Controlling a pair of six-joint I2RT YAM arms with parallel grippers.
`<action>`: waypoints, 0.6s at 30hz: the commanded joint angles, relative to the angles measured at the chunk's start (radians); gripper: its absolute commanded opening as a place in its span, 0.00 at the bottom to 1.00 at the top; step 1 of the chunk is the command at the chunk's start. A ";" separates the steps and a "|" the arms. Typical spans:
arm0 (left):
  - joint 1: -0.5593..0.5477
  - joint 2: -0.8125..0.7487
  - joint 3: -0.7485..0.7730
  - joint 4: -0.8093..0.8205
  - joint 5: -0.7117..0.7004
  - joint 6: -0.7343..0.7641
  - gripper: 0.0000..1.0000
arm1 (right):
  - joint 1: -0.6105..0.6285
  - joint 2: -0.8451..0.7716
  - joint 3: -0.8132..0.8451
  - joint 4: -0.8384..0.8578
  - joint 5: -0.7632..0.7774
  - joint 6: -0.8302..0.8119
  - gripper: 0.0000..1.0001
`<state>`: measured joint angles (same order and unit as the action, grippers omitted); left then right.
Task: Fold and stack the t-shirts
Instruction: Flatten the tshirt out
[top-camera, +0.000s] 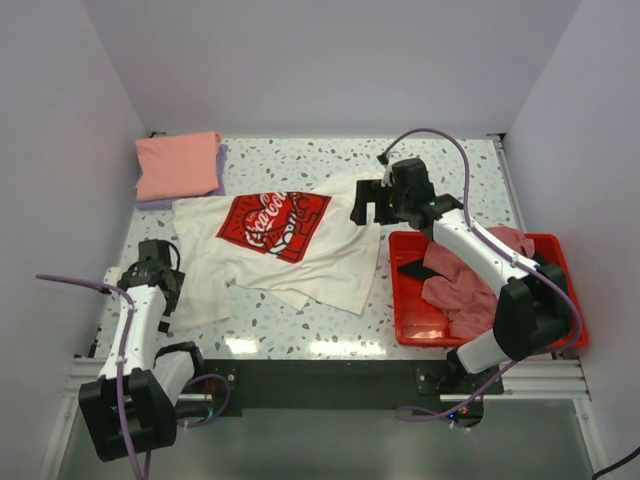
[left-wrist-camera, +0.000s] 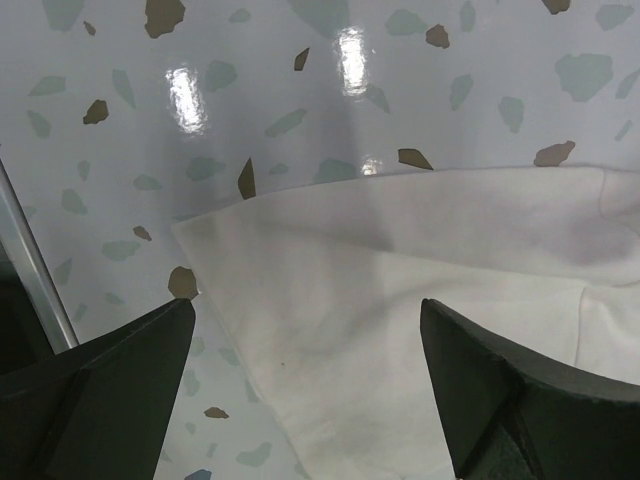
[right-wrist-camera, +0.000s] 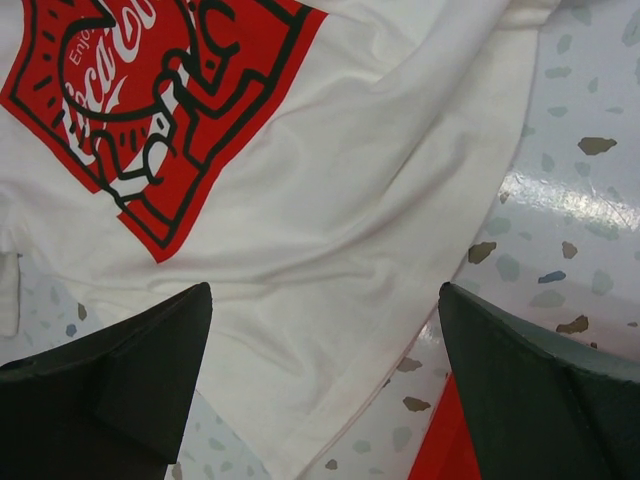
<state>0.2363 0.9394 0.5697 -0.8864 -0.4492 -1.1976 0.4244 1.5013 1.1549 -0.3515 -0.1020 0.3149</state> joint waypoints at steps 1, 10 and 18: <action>0.009 0.018 0.005 -0.046 -0.034 -0.068 1.00 | -0.001 -0.015 0.000 0.043 -0.051 0.026 0.99; 0.009 0.125 -0.008 0.062 0.003 0.055 0.95 | -0.003 -0.032 -0.012 0.034 -0.002 0.029 0.99; 0.009 0.274 -0.090 0.184 0.077 0.095 0.84 | -0.013 -0.036 -0.009 0.034 0.027 0.030 0.99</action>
<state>0.2394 1.1721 0.5323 -0.7460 -0.3969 -1.1427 0.4191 1.5009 1.1473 -0.3443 -0.0975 0.3332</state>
